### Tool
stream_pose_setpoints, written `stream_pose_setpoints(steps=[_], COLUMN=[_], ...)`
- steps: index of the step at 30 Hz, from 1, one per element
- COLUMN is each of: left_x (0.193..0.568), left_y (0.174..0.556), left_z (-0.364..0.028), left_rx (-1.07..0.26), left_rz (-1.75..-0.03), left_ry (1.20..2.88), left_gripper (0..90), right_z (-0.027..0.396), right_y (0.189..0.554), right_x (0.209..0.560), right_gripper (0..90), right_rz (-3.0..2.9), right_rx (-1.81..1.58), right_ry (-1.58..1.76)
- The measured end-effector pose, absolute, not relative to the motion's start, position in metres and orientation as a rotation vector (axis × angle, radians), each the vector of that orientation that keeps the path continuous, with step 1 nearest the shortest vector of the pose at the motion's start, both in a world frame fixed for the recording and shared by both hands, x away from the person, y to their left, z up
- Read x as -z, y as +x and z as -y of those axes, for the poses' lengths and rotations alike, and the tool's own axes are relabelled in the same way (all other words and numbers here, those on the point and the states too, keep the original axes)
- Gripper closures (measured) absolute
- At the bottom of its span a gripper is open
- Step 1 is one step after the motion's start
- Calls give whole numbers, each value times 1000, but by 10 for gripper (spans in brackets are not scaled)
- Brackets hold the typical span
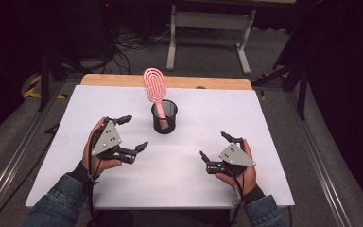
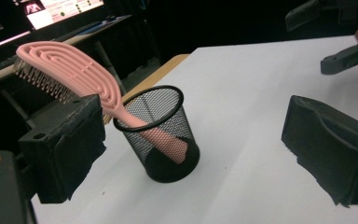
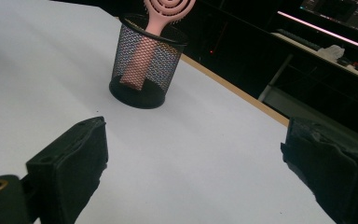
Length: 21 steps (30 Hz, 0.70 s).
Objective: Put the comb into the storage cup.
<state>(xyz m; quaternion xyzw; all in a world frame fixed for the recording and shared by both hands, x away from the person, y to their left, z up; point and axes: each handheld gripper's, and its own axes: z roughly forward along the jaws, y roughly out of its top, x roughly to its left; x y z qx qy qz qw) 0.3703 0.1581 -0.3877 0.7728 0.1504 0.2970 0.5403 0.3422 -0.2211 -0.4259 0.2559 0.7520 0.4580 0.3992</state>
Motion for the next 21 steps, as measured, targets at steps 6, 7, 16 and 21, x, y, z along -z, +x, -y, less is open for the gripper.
stream_pose_setpoints(steps=[6,7,16,21], left_x=[391,392,396,400], left_y=[369,368,363,360], left_z=[-161,-162,-169,-173], left_rx=[-713,-714,-734,-752], left_rz=[-356,-359,-349,-349], left_ry=[1852,1855,1874,1893], left_gripper=[67,67,67,67], right_z=[222,222,222,223], right_y=[342,342,340,340], right_x=[425,425,424,423], right_gripper=[72,72,72,72], right_rz=[-1899,-1899,-1892,-1888], right_rx=[-1156,-1156,-1155,-1157], right_ry=[646,646,639,641])
